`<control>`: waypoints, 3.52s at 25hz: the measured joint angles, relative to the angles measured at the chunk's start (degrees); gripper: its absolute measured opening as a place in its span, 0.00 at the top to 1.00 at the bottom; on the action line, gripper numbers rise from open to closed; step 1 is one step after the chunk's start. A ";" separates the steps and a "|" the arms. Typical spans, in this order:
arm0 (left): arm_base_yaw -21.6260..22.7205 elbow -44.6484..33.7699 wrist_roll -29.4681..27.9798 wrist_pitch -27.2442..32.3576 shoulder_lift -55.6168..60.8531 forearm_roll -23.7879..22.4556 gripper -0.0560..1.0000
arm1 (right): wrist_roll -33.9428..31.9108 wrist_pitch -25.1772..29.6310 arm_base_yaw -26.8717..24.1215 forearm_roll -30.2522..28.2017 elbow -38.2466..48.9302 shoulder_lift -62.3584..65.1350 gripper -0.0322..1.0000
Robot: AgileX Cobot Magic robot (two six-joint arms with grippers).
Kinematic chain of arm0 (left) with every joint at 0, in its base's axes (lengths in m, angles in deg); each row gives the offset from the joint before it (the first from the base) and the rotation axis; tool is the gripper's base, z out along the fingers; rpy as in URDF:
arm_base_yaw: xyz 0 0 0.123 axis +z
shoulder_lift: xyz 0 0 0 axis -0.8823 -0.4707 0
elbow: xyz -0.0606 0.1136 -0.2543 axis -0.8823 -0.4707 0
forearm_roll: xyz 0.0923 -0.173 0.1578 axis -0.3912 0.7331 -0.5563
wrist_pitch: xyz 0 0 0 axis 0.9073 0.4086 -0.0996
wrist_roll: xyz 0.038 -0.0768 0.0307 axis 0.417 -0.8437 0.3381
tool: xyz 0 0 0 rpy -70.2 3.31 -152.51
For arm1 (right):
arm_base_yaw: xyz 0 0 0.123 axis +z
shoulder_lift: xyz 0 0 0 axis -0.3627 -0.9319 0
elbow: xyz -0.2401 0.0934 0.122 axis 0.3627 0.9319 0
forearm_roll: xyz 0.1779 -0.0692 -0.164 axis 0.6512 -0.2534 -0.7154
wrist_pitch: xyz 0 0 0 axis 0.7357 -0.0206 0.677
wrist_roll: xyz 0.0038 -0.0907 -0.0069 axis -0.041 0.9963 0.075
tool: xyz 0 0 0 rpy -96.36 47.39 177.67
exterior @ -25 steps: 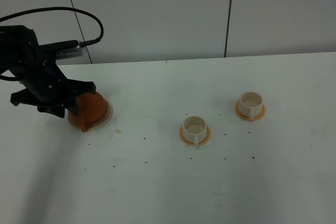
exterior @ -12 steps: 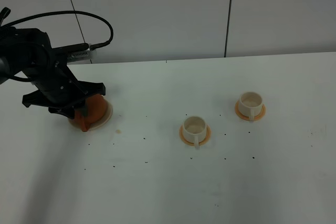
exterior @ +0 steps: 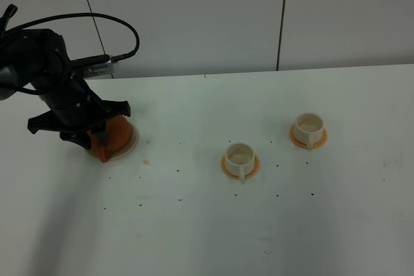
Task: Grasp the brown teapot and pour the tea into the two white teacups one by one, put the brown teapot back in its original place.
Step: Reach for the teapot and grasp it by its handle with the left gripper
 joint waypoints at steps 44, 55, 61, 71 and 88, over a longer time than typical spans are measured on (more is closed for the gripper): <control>-0.11 4.90 -2.18 1.74 -4.32 -1.58 0.61 | 0.01 0.00 0.00 0.00 0.00 0.00 0.81; -0.11 4.95 -1.37 1.98 -5.14 -0.42 0.61 | 0.00 0.00 0.00 0.00 0.00 0.00 0.80; -0.51 5.03 -1.31 1.68 -6.30 0.69 0.61 | 0.00 0.00 0.00 0.00 0.00 0.00 0.80; -0.57 8.69 -1.31 2.75 -6.33 0.69 0.61 | 0.00 0.00 0.00 -0.68 0.00 0.00 0.79; -1.01 8.86 -1.31 5.46 -7.15 0.29 0.61 | 0.00 0.00 0.00 -2.50 0.00 0.00 0.77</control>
